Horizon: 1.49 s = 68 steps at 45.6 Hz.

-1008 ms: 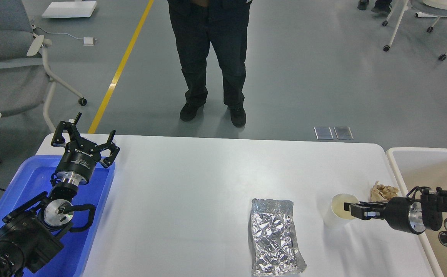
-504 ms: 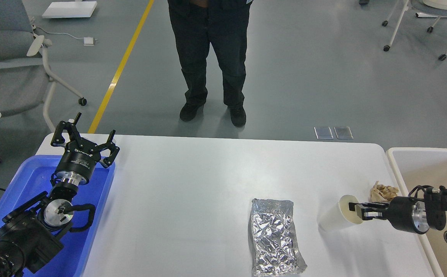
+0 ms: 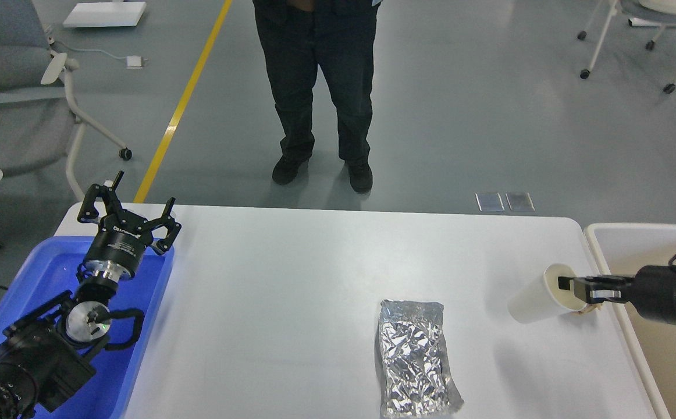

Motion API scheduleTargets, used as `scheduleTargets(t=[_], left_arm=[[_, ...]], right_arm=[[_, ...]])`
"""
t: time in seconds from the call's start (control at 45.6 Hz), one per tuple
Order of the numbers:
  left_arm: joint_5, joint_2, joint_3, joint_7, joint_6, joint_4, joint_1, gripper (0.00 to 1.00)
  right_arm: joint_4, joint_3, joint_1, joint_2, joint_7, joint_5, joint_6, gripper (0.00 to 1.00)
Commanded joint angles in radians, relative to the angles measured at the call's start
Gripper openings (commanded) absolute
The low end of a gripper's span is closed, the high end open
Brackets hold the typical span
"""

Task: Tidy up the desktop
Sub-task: 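Lift the held cup and carry it over the white bin, then release the cup into the bin and withdraw the right gripper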

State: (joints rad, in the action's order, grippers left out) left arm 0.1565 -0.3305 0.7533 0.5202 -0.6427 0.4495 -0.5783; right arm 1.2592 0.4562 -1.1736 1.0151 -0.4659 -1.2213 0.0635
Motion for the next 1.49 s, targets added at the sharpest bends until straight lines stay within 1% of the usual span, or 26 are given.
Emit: scheduleTargets(t=[0.0, 0.263, 0.373, 0.548, 0.635, 0.745, 0.876, 0.986, 1.118, 1.161, 1.227, 1.359, 1.468], left_arm=[[0.000, -0.001, 0.001, 0.000, 0.000, 0.000, 0.000, 1.00], [0.000, 0.001, 0.000, 0.000, 0.000, 0.000, 0.000, 1.00], [0.000, -0.001, 0.000, 0.000, 0.000, 0.000, 0.000, 1.00], [0.000, -0.001, 0.000, 0.000, 0.000, 0.000, 0.000, 1.00], [0.000, 0.001, 0.001, 0.000, 0.000, 0.000, 0.000, 1.00], [0.000, 0.001, 0.001, 0.000, 0.000, 0.000, 0.000, 1.00], [0.000, 0.001, 0.001, 0.000, 0.000, 0.000, 0.000, 1.00], [0.000, 0.001, 0.001, 0.000, 0.000, 0.000, 0.000, 1.00], [0.000, -0.001, 0.000, 0.000, 0.000, 0.000, 0.000, 1.00], [0.000, 0.001, 0.000, 0.000, 0.000, 0.000, 0.000, 1.00], [0.000, 0.001, 0.000, 0.000, 0.000, 0.000, 0.000, 1.00], [0.000, -0.001, 0.000, 0.000, 0.000, 0.000, 0.000, 1.00], [0.000, 0.001, 0.000, 0.000, 0.000, 0.000, 0.000, 1.00]], right_arm=[[0.143, 0.024, -0.124, 0.161, -0.002, -0.003, -0.056, 0.00], [0.253, -0.008, -0.208, 0.332, 0.000, -0.066, -0.148, 0.00], [0.276, -0.071, -0.219, 0.399, 0.000, -0.096, -0.209, 0.00], [0.266, -0.229, -0.219, 0.476, 0.007, -0.121, -0.312, 0.00], [0.229, -0.294, -0.219, 0.497, 0.012, -0.115, -0.344, 0.00], [0.106, -0.323, -0.219, 0.497, 0.024, -0.080, -0.347, 0.00], [-0.113, -0.304, -0.209, 0.459, 0.024, 0.043, -0.344, 0.00], [-0.309, -0.286, -0.153, 0.404, 0.024, 0.247, -0.343, 0.00], [-0.507, -0.229, -0.069, 0.327, 0.029, 0.569, -0.343, 0.00], [-0.552, -0.205, -0.046, 0.306, 0.039, 0.676, -0.341, 0.00], [-0.598, -0.180, -0.014, 0.281, 0.075, 0.830, -0.338, 0.00], [-0.650, -0.172, 0.046, 0.254, 0.185, 1.142, -0.311, 0.00], [-0.676, -0.174, 0.127, 0.197, 0.253, 1.396, -0.232, 0.00]])
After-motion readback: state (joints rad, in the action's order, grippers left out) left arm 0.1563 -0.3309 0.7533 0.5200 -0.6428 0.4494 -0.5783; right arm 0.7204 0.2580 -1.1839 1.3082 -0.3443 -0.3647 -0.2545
